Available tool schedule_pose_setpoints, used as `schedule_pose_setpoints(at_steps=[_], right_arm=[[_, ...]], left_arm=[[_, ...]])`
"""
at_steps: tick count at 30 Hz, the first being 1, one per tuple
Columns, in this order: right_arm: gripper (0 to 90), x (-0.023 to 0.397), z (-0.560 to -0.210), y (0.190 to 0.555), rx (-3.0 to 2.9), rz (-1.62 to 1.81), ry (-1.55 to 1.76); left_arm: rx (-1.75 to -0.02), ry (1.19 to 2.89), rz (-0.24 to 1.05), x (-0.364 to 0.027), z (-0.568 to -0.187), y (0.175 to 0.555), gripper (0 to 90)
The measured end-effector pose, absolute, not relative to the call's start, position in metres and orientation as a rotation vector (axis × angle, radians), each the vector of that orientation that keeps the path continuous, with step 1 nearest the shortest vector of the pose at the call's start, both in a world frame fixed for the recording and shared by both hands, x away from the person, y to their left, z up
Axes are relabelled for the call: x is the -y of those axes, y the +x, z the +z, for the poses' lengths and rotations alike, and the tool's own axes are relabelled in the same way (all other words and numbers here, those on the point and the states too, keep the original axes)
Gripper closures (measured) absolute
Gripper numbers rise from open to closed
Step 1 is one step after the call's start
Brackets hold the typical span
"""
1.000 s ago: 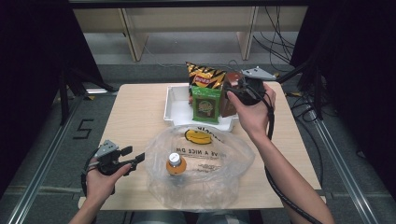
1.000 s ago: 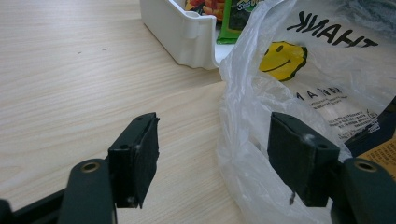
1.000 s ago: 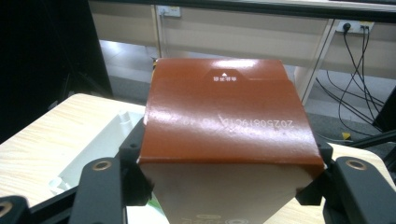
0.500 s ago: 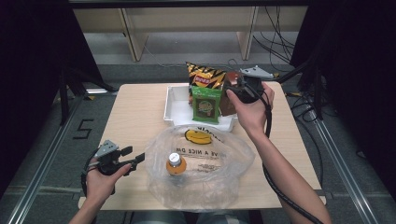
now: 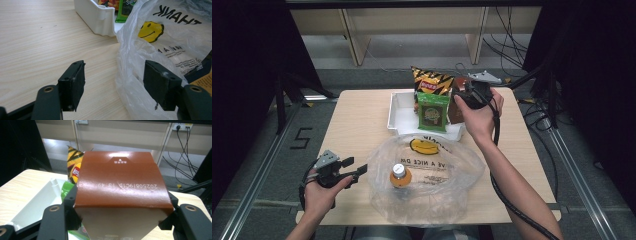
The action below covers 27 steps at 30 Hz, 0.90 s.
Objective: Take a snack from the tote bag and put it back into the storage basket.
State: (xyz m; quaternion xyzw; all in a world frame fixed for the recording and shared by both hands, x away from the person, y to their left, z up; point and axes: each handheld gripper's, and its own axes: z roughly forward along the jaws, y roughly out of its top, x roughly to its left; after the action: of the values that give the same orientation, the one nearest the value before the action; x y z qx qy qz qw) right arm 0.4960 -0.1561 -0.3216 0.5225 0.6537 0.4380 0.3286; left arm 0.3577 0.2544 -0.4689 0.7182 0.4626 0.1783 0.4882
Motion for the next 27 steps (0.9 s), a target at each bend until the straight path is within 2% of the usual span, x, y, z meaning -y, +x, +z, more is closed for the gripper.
schedule_pose_setpoints(at_steps=[27], right_arm=[[38.5,0.156,-0.336,0.512,-1.692,1.088,1.408]], left_arm=[[-1.121,1.748,0.431,-0.254,-0.469,0.358,33.5]])
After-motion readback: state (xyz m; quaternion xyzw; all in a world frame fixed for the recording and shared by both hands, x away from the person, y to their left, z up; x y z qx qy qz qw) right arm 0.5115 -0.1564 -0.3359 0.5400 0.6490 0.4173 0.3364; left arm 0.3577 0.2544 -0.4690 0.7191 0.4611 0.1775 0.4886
